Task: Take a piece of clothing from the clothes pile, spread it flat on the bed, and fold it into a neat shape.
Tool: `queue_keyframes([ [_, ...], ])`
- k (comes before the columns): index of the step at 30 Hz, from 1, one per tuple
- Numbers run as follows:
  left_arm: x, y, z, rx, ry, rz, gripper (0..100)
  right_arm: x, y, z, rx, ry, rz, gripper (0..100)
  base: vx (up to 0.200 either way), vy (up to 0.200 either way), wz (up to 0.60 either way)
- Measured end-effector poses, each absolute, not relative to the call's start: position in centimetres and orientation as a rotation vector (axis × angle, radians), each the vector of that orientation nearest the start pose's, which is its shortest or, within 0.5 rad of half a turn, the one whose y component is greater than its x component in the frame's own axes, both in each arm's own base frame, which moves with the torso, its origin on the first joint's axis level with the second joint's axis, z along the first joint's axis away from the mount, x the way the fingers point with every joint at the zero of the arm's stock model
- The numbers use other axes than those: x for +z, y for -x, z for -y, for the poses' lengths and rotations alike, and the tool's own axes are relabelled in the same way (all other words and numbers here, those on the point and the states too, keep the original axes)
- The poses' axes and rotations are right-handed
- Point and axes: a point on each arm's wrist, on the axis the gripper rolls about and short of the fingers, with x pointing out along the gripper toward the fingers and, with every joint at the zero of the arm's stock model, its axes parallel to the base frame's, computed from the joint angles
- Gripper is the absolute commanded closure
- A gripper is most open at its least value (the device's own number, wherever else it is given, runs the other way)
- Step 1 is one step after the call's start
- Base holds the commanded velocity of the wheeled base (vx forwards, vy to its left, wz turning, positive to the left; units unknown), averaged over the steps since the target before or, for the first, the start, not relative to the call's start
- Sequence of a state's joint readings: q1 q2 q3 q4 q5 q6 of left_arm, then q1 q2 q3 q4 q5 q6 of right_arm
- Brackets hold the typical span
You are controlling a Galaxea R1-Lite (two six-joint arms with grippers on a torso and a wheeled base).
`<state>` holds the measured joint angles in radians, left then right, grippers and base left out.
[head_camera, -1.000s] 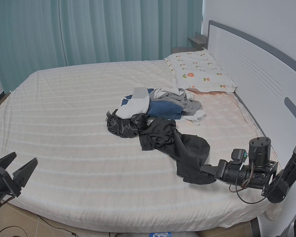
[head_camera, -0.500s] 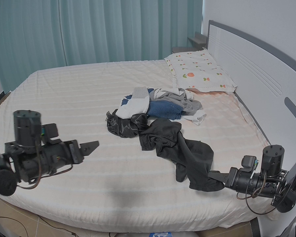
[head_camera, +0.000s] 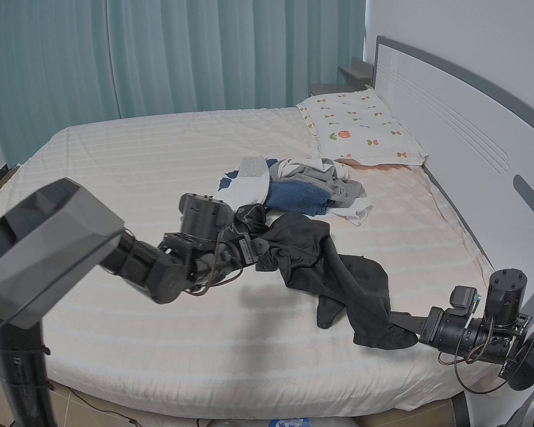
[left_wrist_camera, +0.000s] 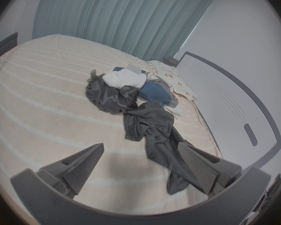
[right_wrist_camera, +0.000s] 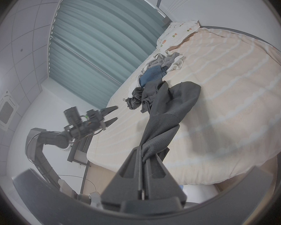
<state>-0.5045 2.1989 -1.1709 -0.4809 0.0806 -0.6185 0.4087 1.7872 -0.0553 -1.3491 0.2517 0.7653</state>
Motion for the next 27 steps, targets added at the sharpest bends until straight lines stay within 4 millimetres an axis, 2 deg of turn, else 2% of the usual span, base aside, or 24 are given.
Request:
queue_keyframes([
  [6,4.7,-41.0,23.9,-0.241,0.507,-0.620,0,7.1,-18.3,-8.4,0.459,-0.698,-0.608,100,0.000,0.000,0.00],
  [11,1.7,-43.1,26.1,-0.232,0.542,-0.617,0,7.2,-18.0,-8.2,0.455,-0.699,-0.602,100,0.000,0.000,0.00],
  [15,-0.3,-44.4,27.0,-0.200,0.551,-0.595,0,7.4,-17.9,-8.1,0.459,-0.700,-0.593,100,0.000,0.000,0.00],
  [20,-1.6,-45.6,27.5,-0.151,0.584,-0.549,0,7.6,-17.7,-8.1,0.467,-0.700,-0.580,100,0.000,0.000,0.00],
  [21,-1.9,-45.9,27.5,-0.143,0.590,-0.542,100,7.7,-17.7,-8.1,0.468,-0.701,-0.577,100,0.000,0.000,0.00],
  [27,-2.7,-46.9,26.5,-0.093,0.595,-0.528,100,7.9,-17.6,-8.1,0.472,-0.702,-0.569,100,0.000,0.000,0.00],
])
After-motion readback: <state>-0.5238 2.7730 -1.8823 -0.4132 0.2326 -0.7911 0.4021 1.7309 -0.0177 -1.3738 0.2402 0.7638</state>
